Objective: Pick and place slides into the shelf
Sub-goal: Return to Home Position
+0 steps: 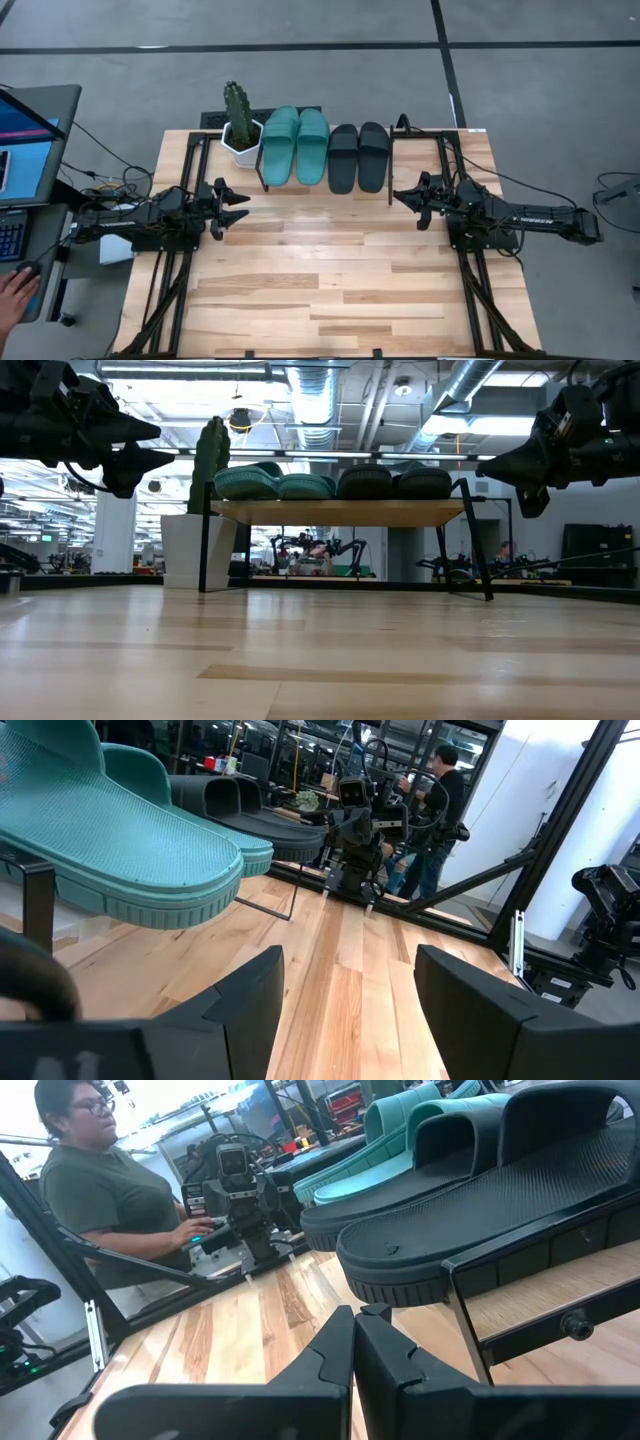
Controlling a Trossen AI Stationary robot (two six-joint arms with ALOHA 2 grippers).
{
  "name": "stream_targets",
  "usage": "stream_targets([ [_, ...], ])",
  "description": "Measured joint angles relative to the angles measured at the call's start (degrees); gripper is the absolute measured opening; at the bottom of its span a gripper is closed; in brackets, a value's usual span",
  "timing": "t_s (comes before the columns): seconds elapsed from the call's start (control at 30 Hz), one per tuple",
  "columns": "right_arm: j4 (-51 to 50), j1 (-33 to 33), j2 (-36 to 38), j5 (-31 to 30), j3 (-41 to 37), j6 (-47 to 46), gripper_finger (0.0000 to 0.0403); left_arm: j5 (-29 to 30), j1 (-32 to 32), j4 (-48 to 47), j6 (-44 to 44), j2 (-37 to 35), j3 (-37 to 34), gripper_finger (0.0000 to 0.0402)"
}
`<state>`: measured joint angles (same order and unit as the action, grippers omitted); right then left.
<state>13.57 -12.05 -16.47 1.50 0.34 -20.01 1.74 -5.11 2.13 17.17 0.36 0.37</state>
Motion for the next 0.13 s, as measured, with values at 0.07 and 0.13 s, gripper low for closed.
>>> stream_targets([
  [0.07,0.0,0.0,0.0,0.0,0.0,0.0,0.0000,0.0,0.0,0.0,0.0,0.0,0.0,0.0212],
  [0.13,0.0,0.0,0.0,0.0,0.0,0.0,0.0000,0.0,0.0,0.0,0.0,0.0,0.0,0.0212],
])
